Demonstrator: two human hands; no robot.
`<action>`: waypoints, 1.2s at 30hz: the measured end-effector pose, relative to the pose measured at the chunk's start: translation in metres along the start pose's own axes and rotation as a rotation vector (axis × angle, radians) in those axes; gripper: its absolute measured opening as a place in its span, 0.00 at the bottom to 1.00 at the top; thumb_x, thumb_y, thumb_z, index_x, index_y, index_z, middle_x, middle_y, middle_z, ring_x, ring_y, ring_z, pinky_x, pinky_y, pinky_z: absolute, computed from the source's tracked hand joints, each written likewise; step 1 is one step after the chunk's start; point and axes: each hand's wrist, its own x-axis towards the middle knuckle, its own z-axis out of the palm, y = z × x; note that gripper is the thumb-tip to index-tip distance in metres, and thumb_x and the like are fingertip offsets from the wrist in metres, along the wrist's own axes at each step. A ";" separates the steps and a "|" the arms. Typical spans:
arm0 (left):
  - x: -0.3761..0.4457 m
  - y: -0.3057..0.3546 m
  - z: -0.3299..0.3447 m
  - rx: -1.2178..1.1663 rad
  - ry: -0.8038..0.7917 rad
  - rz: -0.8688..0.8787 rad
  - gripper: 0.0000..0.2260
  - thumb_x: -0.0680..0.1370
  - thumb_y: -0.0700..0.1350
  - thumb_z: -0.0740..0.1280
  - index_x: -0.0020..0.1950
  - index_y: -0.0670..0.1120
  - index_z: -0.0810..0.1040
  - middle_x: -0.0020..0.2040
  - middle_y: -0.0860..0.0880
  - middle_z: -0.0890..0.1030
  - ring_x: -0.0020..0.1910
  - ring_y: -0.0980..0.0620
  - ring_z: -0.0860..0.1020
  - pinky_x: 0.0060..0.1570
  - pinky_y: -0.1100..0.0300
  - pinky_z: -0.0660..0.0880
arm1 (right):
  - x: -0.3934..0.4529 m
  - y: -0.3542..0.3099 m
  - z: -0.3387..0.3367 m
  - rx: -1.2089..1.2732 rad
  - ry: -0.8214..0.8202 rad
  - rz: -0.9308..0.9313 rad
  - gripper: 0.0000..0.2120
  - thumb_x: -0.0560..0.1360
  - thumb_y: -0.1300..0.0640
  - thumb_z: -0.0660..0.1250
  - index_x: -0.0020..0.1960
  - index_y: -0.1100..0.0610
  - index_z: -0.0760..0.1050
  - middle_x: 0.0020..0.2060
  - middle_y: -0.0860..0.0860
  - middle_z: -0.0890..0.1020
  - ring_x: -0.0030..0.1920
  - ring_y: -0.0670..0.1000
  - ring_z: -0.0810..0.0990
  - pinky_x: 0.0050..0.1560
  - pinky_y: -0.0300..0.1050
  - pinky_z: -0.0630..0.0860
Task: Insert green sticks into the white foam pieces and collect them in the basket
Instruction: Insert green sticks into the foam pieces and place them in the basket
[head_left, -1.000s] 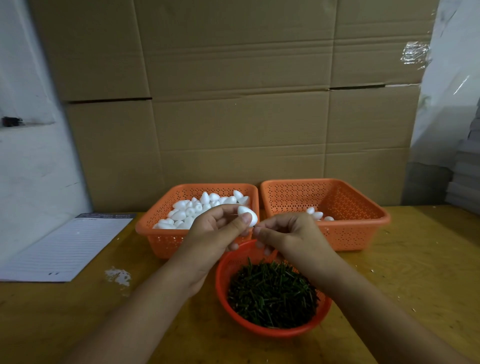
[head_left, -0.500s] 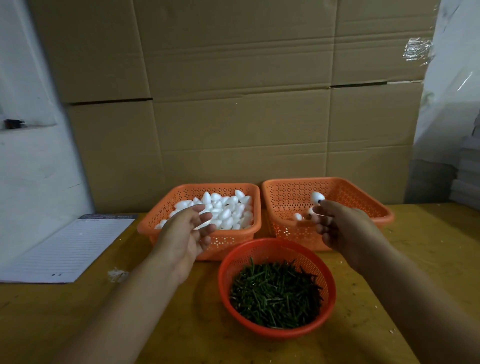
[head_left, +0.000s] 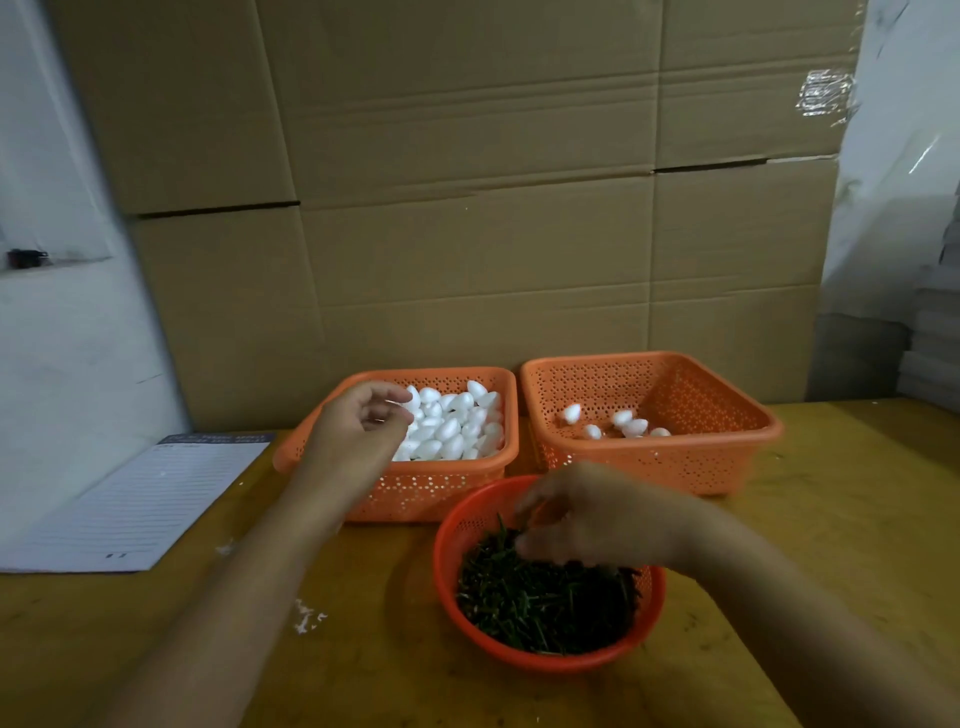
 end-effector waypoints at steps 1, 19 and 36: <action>0.004 -0.002 -0.001 0.068 0.003 0.043 0.08 0.78 0.42 0.68 0.48 0.56 0.81 0.43 0.54 0.83 0.40 0.61 0.81 0.38 0.63 0.71 | 0.001 -0.002 0.004 -0.142 -0.037 -0.009 0.16 0.76 0.46 0.71 0.63 0.43 0.78 0.49 0.43 0.82 0.49 0.41 0.80 0.47 0.38 0.76; 0.056 0.005 0.070 0.886 -0.586 0.111 0.11 0.77 0.61 0.61 0.56 0.62 0.78 0.65 0.60 0.72 0.67 0.49 0.66 0.74 0.37 0.54 | 0.004 0.001 0.015 -0.349 -0.117 -0.050 0.22 0.74 0.47 0.72 0.67 0.45 0.76 0.64 0.47 0.77 0.62 0.50 0.76 0.50 0.39 0.68; 0.060 0.008 0.061 0.327 -0.359 0.082 0.09 0.77 0.44 0.73 0.54 0.55 0.81 0.57 0.54 0.82 0.63 0.51 0.77 0.63 0.54 0.73 | 0.006 0.004 0.015 -0.309 -0.059 -0.074 0.15 0.75 0.50 0.72 0.61 0.45 0.80 0.60 0.46 0.79 0.55 0.47 0.77 0.43 0.36 0.69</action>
